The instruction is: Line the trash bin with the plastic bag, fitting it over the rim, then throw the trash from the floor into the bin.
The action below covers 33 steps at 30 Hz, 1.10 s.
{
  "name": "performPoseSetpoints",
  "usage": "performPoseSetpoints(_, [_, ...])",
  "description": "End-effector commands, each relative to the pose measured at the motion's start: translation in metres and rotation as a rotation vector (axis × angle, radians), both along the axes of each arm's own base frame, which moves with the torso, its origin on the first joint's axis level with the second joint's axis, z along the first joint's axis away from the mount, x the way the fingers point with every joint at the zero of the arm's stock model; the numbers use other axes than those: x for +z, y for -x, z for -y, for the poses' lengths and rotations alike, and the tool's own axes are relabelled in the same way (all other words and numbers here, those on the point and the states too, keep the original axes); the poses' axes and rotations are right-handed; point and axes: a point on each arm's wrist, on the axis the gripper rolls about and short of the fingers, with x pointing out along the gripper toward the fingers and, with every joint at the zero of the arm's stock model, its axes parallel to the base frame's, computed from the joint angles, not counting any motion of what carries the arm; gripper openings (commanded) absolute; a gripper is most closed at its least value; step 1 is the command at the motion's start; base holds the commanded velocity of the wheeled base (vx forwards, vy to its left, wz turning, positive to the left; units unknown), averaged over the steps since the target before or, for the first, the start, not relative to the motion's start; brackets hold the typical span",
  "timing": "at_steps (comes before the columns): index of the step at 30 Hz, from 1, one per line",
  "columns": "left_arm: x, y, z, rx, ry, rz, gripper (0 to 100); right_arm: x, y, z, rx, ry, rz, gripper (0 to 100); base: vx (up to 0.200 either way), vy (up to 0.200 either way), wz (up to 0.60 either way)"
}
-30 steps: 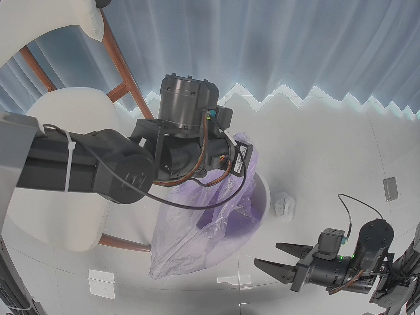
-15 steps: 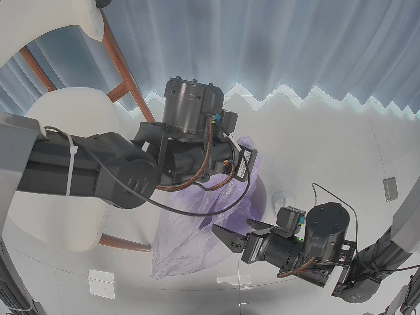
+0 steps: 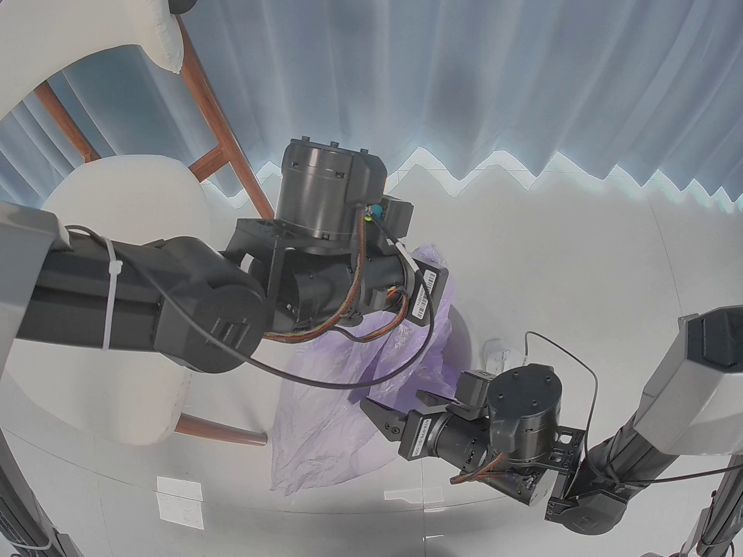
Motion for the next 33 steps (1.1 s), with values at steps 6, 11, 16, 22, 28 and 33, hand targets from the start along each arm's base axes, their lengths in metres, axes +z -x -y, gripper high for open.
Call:
performPoseSetpoints(6, [0.002, 0.001, -0.002, 0.003, 0.013, 0.014, 0, -0.009, -0.003, -0.003, -0.001, 0.009, -0.014, 0, 0.000, 0.000, 0.00])
performPoseSetpoints(11, [0.001, 0.001, -0.004, 0.009, 0.016, 0.005, 0, 0.006, -0.001, 0.005, -0.014, -0.017, 0.018, 0, 0.000, 0.000, 0.00])
performPoseSetpoints(16, [0.003, 0.001, -0.008, 0.019, 0.018, 0.005, 0, 0.011, -0.003, 0.028, -0.064, -0.021, 0.024, 0, 0.000, 0.000, 0.00])
performPoseSetpoints(22, [0.012, -0.005, -0.007, 0.048, 0.049, 0.050, 100, 0.025, -0.002, 0.058, -0.046, -0.015, 0.061, 0, 0.000, 0.000, 0.00])
performPoseSetpoints(28, [0.027, -0.013, -0.010, 0.068, 0.093, 0.094, 100, 0.031, -0.016, 0.089, -0.016, 0.033, 0.128, 0, 0.000, 0.000, 0.00])
performPoseSetpoints(33, [0.039, -0.001, -0.021, 0.067, 0.130, 0.095, 100, 0.036, -0.020, 0.103, 0.004, 0.041, 0.151, 0, 0.000, 0.000, 0.00])
